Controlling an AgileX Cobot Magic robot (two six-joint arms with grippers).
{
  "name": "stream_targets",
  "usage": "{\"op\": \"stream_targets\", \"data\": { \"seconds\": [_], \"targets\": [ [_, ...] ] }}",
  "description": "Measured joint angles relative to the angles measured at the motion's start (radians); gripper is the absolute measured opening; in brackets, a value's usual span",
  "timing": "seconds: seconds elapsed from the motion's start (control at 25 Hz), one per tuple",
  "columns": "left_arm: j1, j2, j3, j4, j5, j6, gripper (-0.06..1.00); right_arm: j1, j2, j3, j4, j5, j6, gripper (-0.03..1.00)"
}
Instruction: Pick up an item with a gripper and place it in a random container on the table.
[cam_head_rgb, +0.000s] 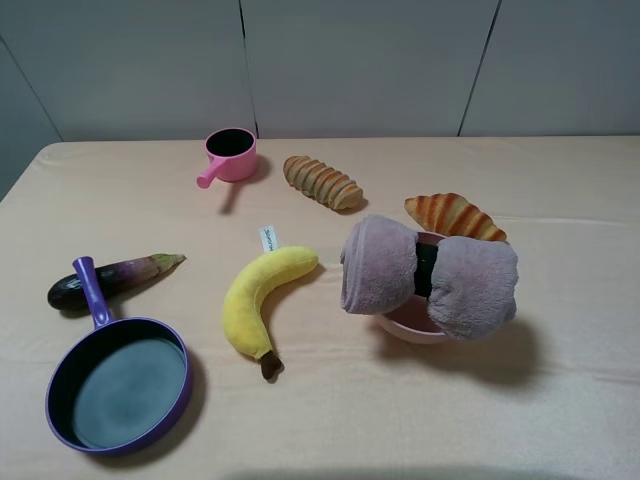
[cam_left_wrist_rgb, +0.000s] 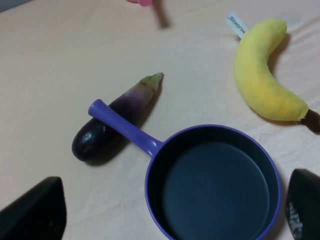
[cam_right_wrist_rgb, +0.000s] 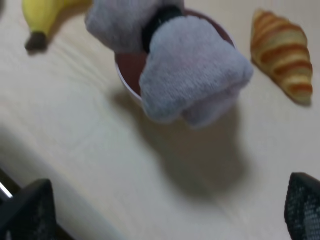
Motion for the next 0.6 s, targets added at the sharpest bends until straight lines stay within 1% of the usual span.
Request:
{"op": "stream_targets", "data": {
  "seconds": [0.16, 0.36, 0.52, 0.6],
  "targets": [
    [0.0, 0.0, 0.0, 0.0, 0.0, 0.0, 0.88, -0.001, -0.097, 0.032, 0.004, -0.027, 0.0, 0.69],
    [0.0, 0.0, 0.0, 0.0, 0.0, 0.0, 0.88, -0.001, -0.182, 0.033, 0.004, -0.03, 0.001, 0.69],
    [0.0, 0.0, 0.0, 0.0, 0.0, 0.0, 0.88, -0.004, -0.222, 0.033, -0.002, -0.032, 0.009, 0.69],
    [0.0, 0.0, 0.0, 0.0, 0.0, 0.0, 0.88, -0.02, -0.223, 0.033, -0.012, -0.032, 0.021, 0.69]
  ]
}}
